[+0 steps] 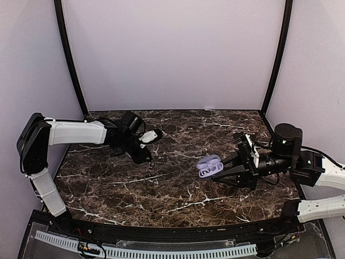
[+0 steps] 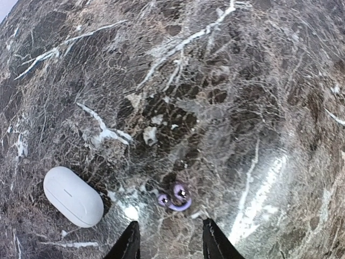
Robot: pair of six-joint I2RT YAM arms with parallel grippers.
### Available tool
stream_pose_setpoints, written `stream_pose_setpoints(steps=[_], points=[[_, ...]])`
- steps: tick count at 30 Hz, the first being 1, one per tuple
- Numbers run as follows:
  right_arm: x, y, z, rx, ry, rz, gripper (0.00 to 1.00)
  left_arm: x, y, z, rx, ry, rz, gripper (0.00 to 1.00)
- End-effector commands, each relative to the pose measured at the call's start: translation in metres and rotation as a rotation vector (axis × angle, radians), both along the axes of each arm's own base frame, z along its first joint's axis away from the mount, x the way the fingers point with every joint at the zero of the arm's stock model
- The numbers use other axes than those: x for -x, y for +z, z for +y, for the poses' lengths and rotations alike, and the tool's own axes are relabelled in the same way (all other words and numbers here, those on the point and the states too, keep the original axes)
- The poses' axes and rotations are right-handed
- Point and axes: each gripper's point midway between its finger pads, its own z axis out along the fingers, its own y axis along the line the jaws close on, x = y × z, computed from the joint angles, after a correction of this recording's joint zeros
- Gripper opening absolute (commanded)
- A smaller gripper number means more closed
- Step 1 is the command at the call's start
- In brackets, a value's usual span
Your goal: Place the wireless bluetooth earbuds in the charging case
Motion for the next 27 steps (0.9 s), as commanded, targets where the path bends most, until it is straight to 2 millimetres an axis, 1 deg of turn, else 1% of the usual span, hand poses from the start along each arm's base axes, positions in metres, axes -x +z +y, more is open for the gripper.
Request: stream_pose_setpoints(steps=[1, 5, 6, 9, 10, 11, 12, 13, 14, 18, 21, 27], points=[[0.002, 0.009, -0.001, -0.033, 0.003, -0.018, 0.0, -0.018, -0.009, -0.005, -0.001, 0.006, 0.026, 0.36], [0.003, 0.009, -0.002, -0.036, 0.005, -0.017, 0.0, -0.026, -0.025, -0.003, -0.037, 0.04, 0.075, 0.32], [0.003, 0.01, -0.002, -0.036, 0.004, -0.017, 0.0, -0.029, -0.025, -0.003, -0.036, 0.048, 0.078, 0.31], [0.003, 0.01, -0.003, -0.038, 0.003, -0.019, 0.0, -0.035, -0.035, 0.0, -0.048, 0.083, 0.09, 0.3], [0.003, 0.01, -0.003, -0.039, 0.002, -0.019, 0.0, -0.038, -0.034, -0.001, -0.047, 0.092, 0.09, 0.29], [0.004, 0.01, -0.003, -0.039, 0.004, -0.019, 0.0, -0.038, -0.041, 0.0, -0.06, 0.104, 0.109, 0.28], [0.004, 0.01, -0.003, -0.04, 0.005, -0.019, 0.0, -0.04, -0.04, -0.001, -0.059, 0.108, 0.111, 0.28], [0.004, 0.01, -0.003, -0.04, 0.006, -0.019, 0.0, -0.038, -0.046, 0.001, -0.075, 0.117, 0.131, 0.27], [0.003, 0.01, -0.003, -0.04, 0.004, -0.02, 0.0, -0.04, -0.047, 0.001, -0.078, 0.122, 0.133, 0.27], [0.004, 0.011, -0.003, -0.041, 0.004, -0.02, 0.0, -0.036, -0.051, 0.008, -0.11, 0.152, 0.16, 0.25], [0.004, 0.011, -0.004, -0.04, 0.003, -0.02, 0.0, -0.028, -0.054, 0.014, -0.133, 0.173, 0.194, 0.24], [0.004, 0.012, -0.004, -0.042, 0.002, -0.021, 0.0, -0.011, -0.052, 0.019, -0.126, 0.186, 0.254, 0.21]])
